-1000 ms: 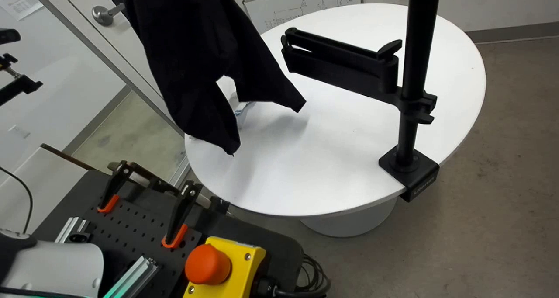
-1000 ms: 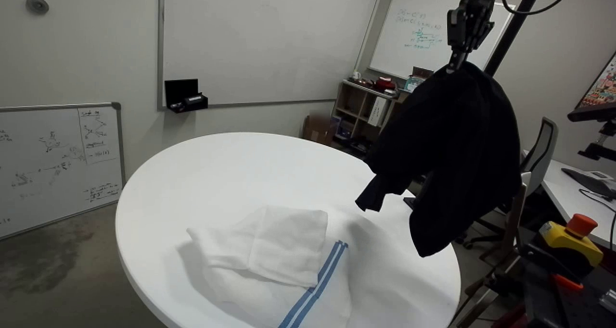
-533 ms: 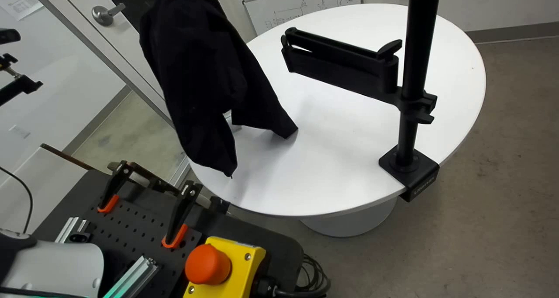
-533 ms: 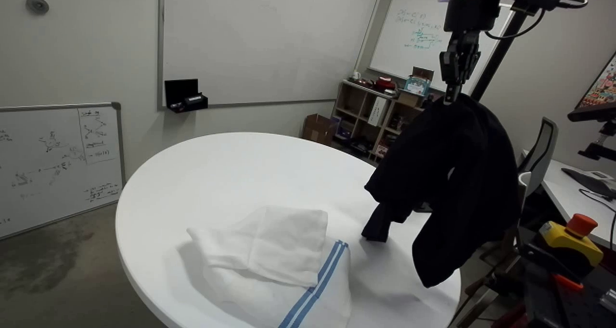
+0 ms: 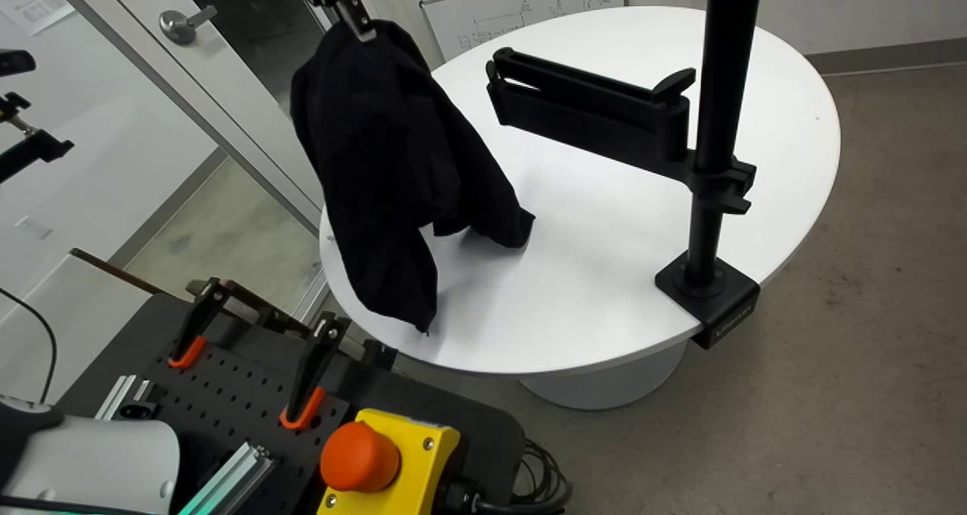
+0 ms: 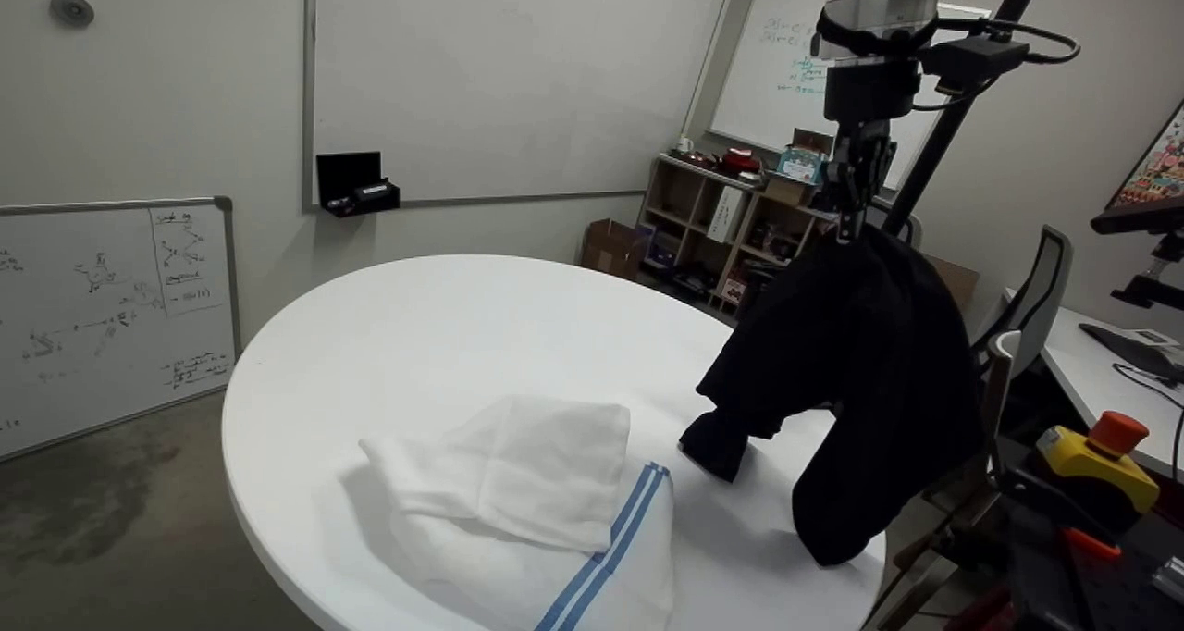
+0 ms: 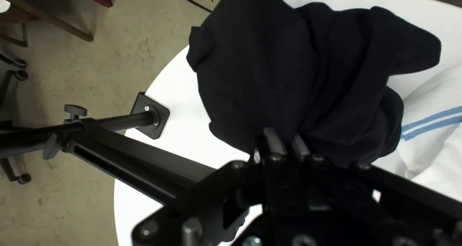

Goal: Put the black shirt on the table

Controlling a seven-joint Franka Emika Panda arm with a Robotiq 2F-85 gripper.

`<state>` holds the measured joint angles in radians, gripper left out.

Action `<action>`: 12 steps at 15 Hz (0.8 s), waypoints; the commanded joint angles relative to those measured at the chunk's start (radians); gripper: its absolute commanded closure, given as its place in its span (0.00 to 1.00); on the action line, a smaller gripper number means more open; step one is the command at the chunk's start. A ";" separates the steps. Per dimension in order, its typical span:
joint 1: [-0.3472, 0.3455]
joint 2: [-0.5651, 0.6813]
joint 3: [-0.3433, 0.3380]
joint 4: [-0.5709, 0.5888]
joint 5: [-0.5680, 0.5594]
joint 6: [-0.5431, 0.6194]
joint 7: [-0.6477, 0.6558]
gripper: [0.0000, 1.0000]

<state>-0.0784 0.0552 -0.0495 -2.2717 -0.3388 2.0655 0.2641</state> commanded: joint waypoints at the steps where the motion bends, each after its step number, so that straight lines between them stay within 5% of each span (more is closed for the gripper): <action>1: 0.017 0.031 -0.008 0.016 -0.066 0.072 0.070 0.98; 12: 0.050 0.080 -0.025 0.010 -0.194 0.305 0.263 0.98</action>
<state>-0.0547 0.1237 -0.0559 -2.2697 -0.4852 2.3337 0.4709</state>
